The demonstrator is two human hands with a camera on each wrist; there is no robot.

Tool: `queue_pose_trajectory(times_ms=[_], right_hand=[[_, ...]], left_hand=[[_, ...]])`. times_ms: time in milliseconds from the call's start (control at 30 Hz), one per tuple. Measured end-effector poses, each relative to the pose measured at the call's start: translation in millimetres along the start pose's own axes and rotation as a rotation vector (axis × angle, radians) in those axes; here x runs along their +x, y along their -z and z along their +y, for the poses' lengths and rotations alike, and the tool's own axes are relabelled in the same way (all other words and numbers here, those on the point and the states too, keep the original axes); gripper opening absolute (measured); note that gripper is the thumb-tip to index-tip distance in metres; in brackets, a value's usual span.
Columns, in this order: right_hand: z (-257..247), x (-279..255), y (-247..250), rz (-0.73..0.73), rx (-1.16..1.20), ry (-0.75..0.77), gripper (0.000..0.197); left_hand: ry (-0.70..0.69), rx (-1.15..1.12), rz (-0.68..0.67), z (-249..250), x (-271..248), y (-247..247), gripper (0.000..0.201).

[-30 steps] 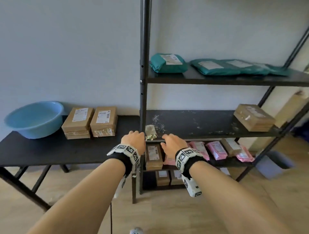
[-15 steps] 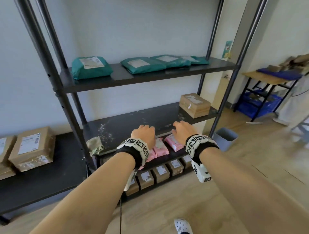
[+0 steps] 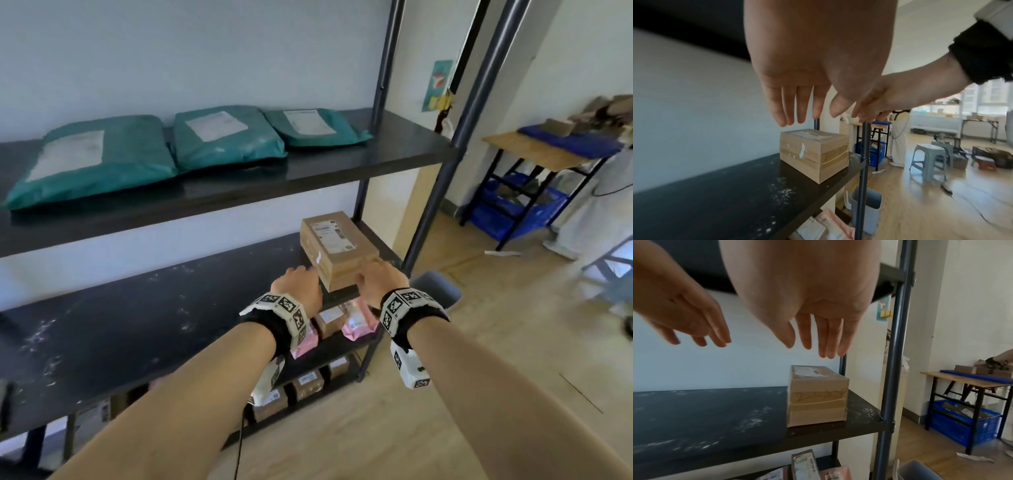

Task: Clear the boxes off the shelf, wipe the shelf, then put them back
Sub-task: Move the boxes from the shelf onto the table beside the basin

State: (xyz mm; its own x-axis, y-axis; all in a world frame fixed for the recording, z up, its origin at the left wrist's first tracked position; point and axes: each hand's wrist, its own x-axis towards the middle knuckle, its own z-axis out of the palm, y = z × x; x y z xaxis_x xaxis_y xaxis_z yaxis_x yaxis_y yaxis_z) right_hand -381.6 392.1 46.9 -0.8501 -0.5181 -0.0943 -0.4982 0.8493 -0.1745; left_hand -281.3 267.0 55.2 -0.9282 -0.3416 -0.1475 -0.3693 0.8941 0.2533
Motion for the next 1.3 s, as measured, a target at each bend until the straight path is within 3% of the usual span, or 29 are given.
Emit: queue_pose_trajectory(times_ms=[167,367,533,667,1000,1300], right_hand=[[46,90,-13,-0.073,0.094,0.019,0.037],[58,159,-33,-0.166,0.383,-0.040,0.055],[58,186,-42,-0.258,0.681,-0.229,0.065],[63,188,-45,-0.249,0.799,-0.278,0.057],[40,93,-38,-0.309,1.042,-0.297,0.063],[-63,-89,-48,-0.304,1.077,-0.247,0.048]], left_hand=[[0.237,-0.441,-0.085,18,87,-21,0.047],[0.433,-0.735,-0.080,10,152,-53,0.062],[0.583,-1.147,-0.171,-2,175,-67,0.056],[0.591,-1.282,-0.176,-8,174,-73,0.054],[0.497,-1.350,-0.095,-35,78,-50,0.056],[0.419,-1.309,-0.027,-103,-115,-38,0.053]])
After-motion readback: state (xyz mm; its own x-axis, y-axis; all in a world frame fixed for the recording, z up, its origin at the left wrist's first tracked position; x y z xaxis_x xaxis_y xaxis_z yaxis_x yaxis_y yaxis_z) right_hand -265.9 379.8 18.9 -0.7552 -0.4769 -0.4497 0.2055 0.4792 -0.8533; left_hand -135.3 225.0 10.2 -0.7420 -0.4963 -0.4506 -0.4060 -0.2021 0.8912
